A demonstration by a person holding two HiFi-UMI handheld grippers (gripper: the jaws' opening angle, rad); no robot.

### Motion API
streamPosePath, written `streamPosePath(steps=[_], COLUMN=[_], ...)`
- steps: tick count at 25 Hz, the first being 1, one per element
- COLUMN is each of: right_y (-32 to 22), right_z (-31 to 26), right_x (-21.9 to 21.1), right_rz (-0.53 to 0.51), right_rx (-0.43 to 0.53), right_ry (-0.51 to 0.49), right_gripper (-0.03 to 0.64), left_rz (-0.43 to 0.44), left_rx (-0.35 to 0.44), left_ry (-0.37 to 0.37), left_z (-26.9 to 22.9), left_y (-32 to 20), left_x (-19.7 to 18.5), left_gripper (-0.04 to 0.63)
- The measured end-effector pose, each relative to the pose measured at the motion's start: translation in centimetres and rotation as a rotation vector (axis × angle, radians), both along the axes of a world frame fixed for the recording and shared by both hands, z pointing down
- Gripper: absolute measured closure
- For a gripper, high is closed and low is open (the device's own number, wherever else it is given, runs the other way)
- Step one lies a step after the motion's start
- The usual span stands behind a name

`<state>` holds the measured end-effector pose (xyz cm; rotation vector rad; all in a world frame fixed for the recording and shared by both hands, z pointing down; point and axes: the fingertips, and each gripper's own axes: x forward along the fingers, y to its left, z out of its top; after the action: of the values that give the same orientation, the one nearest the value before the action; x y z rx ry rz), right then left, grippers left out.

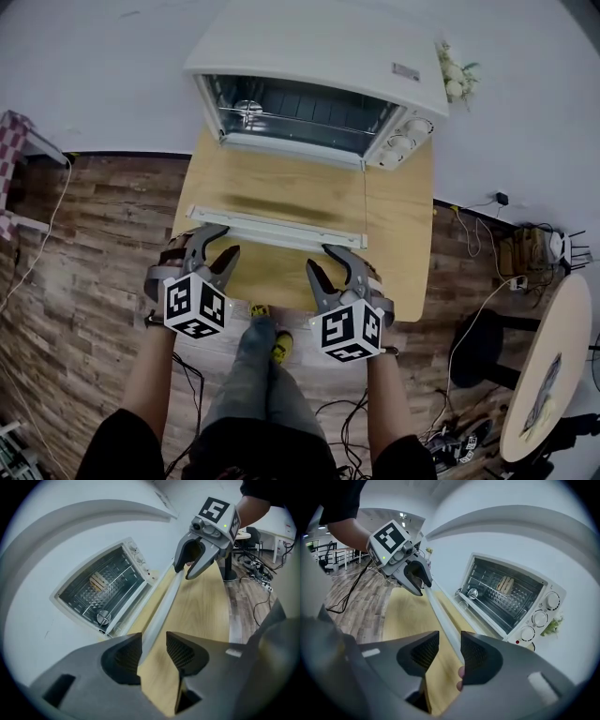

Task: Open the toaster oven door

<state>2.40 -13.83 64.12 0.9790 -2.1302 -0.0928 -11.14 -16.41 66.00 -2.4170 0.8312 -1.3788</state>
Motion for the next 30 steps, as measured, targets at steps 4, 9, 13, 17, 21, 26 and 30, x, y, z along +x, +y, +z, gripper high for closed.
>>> streamPosePath(steps=[4,9,13,17,21,26,30], right_y=[0.5,0.9,1.1,1.2,1.4,1.4,1.4], right_z=[1.7,3.7,4.6,5.1,5.3,5.8,6.1], right_x=[0.0,-0.2,-0.4,-0.5,-0.9,-1.2,-1.3], right_rz=[0.002,0.01,0.003,-0.003,-0.004,-0.006,-0.013], right_rx=[-0.03,-0.047,-0.072,-0.089,-0.117,-0.147,-0.162], right_ry=[-0.004,-0.014,-0.025,-0.02,-0.029,-0.044,-0.043], right_gripper=[0.469,0.471,0.47,0.469,0.469,0.47,0.471], left_rz=[0.005,0.006,-0.006,-0.019,-0.027,-0.023,-0.027], left_rx=[-0.02,-0.035,-0.046,-0.072,-0.11,-0.142,-0.168], left_ry=[-0.013,-0.035,-0.021,-0.008,0.004,-0.01,0.008], left_z=[1.6,3.7,4.4,4.9,5.3,6.1,6.2], left_y=[0.5,1.0,1.1,1.2,1.4,1.5,1.6], left_x=[-0.1,-0.6,-0.7,-0.7,-0.7,-0.8,-0.7], left_gripper=[0.426,0.431,0.437,0.434,0.43,0.43,0.434])
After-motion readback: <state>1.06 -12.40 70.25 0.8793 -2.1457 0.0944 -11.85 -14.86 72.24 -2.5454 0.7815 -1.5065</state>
